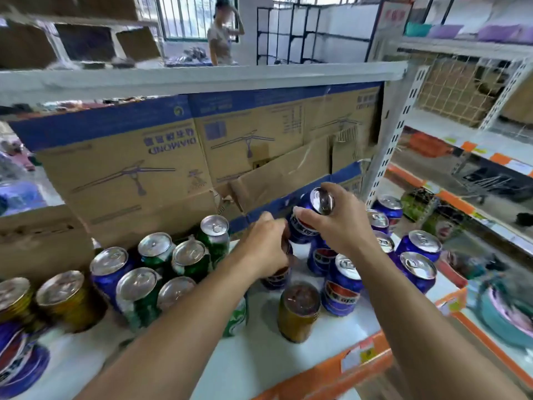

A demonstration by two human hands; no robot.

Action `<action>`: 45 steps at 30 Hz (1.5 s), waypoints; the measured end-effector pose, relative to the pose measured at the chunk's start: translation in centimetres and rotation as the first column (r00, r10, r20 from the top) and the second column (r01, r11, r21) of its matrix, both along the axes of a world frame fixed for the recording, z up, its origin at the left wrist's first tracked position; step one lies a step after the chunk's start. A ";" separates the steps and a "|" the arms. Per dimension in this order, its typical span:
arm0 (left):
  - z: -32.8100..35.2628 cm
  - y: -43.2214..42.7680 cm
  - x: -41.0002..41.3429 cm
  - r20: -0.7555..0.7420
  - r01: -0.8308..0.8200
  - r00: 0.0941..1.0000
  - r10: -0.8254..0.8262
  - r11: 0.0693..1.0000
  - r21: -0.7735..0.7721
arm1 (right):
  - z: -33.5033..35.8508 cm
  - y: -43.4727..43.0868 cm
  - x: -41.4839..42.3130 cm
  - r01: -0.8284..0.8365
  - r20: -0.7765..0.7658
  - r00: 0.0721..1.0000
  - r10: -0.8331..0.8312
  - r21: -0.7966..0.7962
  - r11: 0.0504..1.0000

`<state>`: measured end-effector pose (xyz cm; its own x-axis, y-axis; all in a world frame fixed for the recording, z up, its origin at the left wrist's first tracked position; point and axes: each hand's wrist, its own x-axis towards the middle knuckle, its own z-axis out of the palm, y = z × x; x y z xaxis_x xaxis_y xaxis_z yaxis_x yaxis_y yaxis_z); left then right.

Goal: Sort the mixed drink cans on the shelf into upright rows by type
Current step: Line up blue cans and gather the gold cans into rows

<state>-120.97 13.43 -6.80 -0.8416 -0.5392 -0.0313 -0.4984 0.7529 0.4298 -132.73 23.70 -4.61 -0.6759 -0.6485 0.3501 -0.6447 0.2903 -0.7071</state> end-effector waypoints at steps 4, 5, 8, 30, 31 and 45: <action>-0.5 0.1 -0.3 0.031 -0.020 0.999 0.018 0.998 0.064 | -0.2 -2.2 -0.9 -0.054 -0.024 0.998 0.058 0.131 0.990; -0.5 0.1 -0.3 0.035 -0.020 0.999 0.017 0.996 0.088 | -0.4 -2.6 -1.2 -0.074 -0.034 0.996 0.081 0.173 0.982; -0.4 -0.3 0.1 0.102 -0.049 0.994 0.038 0.993 0.109 | -1.0 -3.6 -1.8 -0.104 -0.042 0.992 0.120 0.283 0.954; -0.4 0.5 1.6 0.141 0.010 0.990 -0.028 0.993 0.120 | -4.3 -5.2 -2.3 0.004 -0.234 0.962 0.138 0.519 0.855; -0.3 0.5 1.7 0.131 0.023 0.991 -0.041 0.991 0.130 | -4.4 -5.0 -2.4 0.027 -0.264 0.957 0.124 0.505 0.863; 0.1 -3.3 5.4 0.260 -0.027 0.965 0.031 0.999 -0.017 | -4.1 -5.2 2.8 -0.124 -0.264 0.923 0.279 0.484 0.866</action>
